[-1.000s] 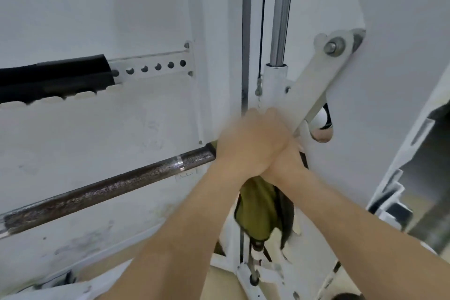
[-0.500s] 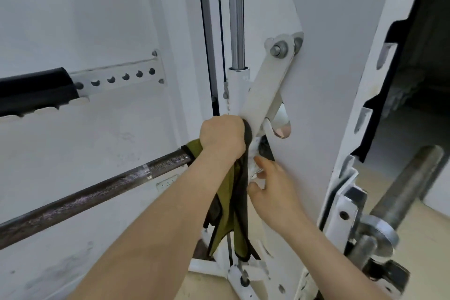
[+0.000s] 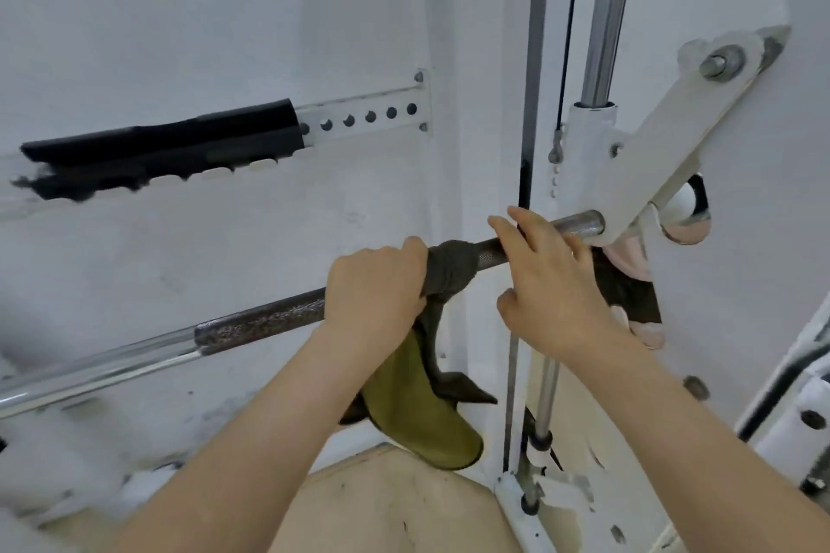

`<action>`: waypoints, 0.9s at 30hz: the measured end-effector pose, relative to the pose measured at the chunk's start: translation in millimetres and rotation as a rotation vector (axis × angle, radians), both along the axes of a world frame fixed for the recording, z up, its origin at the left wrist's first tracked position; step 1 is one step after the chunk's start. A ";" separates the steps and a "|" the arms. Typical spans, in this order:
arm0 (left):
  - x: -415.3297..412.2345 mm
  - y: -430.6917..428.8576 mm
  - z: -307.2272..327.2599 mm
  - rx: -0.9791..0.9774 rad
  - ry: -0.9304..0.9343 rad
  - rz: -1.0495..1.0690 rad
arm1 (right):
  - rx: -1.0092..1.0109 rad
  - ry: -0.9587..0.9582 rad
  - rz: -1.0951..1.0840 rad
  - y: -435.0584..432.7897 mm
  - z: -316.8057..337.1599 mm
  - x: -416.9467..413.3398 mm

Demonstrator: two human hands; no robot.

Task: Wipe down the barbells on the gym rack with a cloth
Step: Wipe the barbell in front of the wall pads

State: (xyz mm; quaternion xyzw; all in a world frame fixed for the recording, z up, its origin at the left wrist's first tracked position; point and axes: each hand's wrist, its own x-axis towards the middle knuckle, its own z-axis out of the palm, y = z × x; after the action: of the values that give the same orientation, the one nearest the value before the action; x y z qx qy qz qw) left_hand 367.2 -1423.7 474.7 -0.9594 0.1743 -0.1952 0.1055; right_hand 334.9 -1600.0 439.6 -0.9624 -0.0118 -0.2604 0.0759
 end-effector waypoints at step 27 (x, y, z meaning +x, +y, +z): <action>6.8 -48.2 7.6 -0.146 0.026 -0.213 | 0.082 -0.154 -0.041 42.3 -10.0 1.3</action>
State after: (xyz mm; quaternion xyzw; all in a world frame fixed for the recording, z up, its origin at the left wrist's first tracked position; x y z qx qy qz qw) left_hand 374.0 -1471.8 482.3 -0.9430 0.2618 -0.2051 0.0116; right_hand 336.2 -1557.7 429.6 -0.9357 0.0125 -0.3355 0.1087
